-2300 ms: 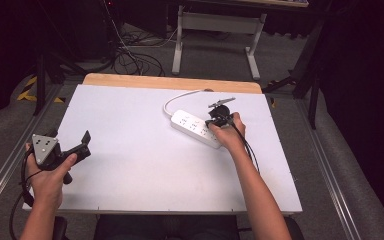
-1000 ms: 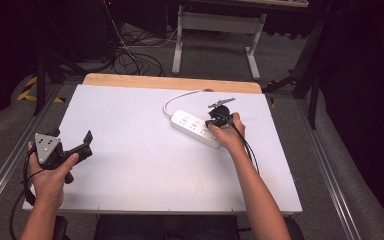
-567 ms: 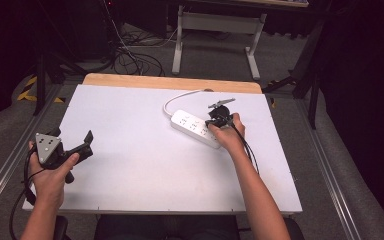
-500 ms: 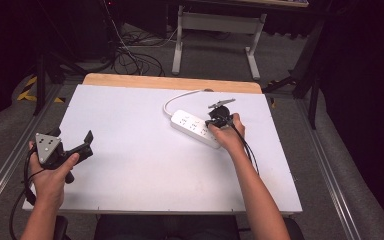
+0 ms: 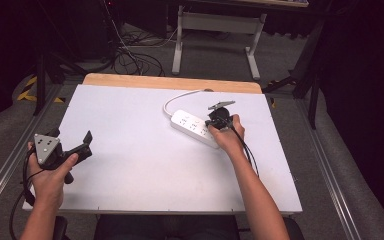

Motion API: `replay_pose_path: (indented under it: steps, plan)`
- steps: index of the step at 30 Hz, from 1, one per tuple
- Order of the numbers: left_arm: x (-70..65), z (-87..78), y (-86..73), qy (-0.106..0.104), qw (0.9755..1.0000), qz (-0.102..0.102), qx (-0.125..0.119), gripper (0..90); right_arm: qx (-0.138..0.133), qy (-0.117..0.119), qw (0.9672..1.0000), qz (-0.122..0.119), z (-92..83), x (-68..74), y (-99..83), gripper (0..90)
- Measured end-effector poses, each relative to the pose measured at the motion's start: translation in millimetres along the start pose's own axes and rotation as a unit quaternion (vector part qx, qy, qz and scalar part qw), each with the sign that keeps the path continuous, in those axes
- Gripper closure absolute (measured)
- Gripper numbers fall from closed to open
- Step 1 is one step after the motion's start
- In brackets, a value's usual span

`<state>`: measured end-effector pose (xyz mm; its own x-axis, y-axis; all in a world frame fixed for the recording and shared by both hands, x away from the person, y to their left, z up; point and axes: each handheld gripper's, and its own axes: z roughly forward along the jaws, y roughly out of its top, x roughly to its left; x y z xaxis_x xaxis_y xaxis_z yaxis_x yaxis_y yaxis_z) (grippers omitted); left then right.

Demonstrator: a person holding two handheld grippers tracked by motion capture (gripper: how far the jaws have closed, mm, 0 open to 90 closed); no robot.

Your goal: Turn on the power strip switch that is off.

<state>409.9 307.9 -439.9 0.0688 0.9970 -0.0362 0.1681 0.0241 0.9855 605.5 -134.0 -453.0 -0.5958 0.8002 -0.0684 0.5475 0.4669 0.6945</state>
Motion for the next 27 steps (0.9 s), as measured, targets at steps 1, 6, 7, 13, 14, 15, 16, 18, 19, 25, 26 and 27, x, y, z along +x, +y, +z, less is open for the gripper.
replay_pose_path:
  steps: [1,6,7,13,14,15,16,18,19,25,26,27]
  plan:
    - [0.1,-0.1,0.1,0.0,1.0,0.0,0.0,4.0,-0.003,-0.003,1.0,-0.002,-0.1,1.0,-0.9,90.0]
    - [0.9,-0.1,0.0,-0.001,1.0,0.001,0.001,4.0,-0.016,0.005,0.9998,0.012,-0.7,-1.4,-4.3,90.0]
    - [1.0,0.0,0.0,-0.001,1.0,0.001,0.001,4.0,-0.021,0.003,0.9997,0.01,-1.6,-0.9,-5.0,90.0]
    - [0.4,1.0,0.1,-0.002,1.0,0.002,0.002,3.9,-0.02,0.0,0.9998,0.004,-1.6,0.2,-4.6,90.0]
    - [0.2,1.0,0.1,-0.002,1.0,0.002,0.002,3.9,-0.02,0.001,0.9998,0.005,-1.7,0.0,-4.7,90.0]
    - [0.1,0.9,0.1,-0.002,1.0,0.003,0.002,3.9,-0.02,0.0,0.9998,0.005,-1.7,0.1,-4.7,90.0]
    - [0.1,0.8,0.2,-0.002,1.0,0.003,0.002,3.9,-0.021,0.001,0.9998,0.006,-1.7,-0.1,-4.8,90.0]
    - [0.2,0.7,0.2,-0.002,1.0,0.0,0.001,3.9,-0.027,0.002,0.9996,0.007,-2.8,-1.0,-4.8,90.0]
    - [0.4,0.7,0.2,-0.002,1.0,0.0,0.001,3.9,-0.034,0.001,0.9994,0.006,-3.7,-2.3,-5.5,90.0]
    - [0.7,1.0,0.2,-0.003,1.0,0.002,0.003,4.0,-0.063,-0.005,0.998,0.001,-10.2,-3.7,-5.7,90.0]
    - [0.7,1.0,0.2,-0.003,1.0,0.002,0.002,3.9,-0.072,-0.003,0.9974,0.001,-13.4,-3.6,-4.8,90.0]
    - [0.6,1.0,0.2,-0.003,1.0,0.002,0.002,4.0,-0.081,-0.001,0.9967,0.001,-16.7,-3.4,-4.0,90.0]
